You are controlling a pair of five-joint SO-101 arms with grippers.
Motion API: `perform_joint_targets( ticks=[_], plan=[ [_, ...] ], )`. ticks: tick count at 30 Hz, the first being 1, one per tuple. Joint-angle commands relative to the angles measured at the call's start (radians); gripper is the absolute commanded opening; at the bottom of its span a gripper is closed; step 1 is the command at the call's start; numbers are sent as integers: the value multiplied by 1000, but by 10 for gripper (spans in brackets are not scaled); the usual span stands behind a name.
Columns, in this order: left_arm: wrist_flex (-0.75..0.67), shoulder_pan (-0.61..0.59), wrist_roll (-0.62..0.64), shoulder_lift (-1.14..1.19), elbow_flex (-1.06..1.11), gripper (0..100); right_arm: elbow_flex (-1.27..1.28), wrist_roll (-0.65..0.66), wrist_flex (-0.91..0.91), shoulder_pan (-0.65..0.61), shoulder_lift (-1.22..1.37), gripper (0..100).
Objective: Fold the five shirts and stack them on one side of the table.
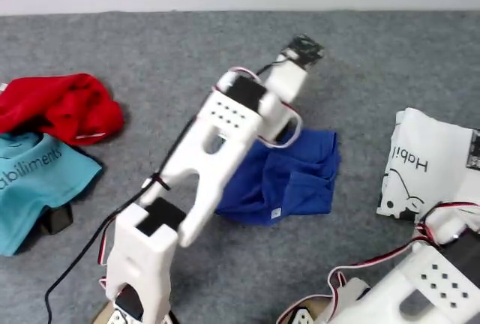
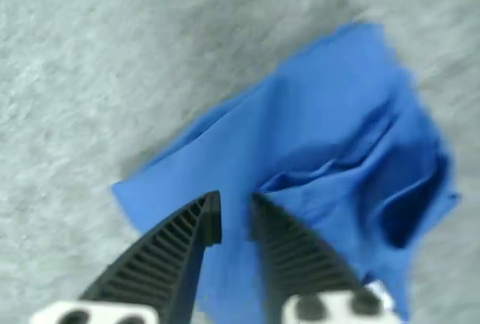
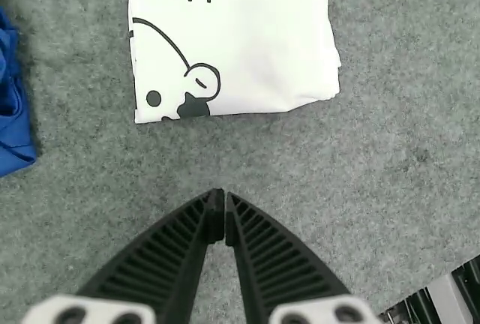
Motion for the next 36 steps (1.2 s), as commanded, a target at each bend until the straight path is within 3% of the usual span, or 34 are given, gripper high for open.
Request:
perform_joint_targets(
  ticks=[1, 8, 13, 21, 28, 36],
  plan=[
    [-3, -38, -57, -12, 58, 15, -44, 9, 8, 10, -18, 13],
    [-95, 8, -60, -12, 252, 15, -44, 9, 8, 10, -18, 12],
    [-163, 107, -55, -12, 348, 15, -44, 9, 30, 12, -18, 11],
    [-160, 315, -48, -21, 369, 15, -44, 9, 44, 12, -19, 11],
    [-25, 459, -17, -25, 271, 15, -44, 9, 44, 12, -19, 12],
    [166, 367, -20, -25, -13, 15, -44, 9, 35, 12, -19, 14]
  ],
)
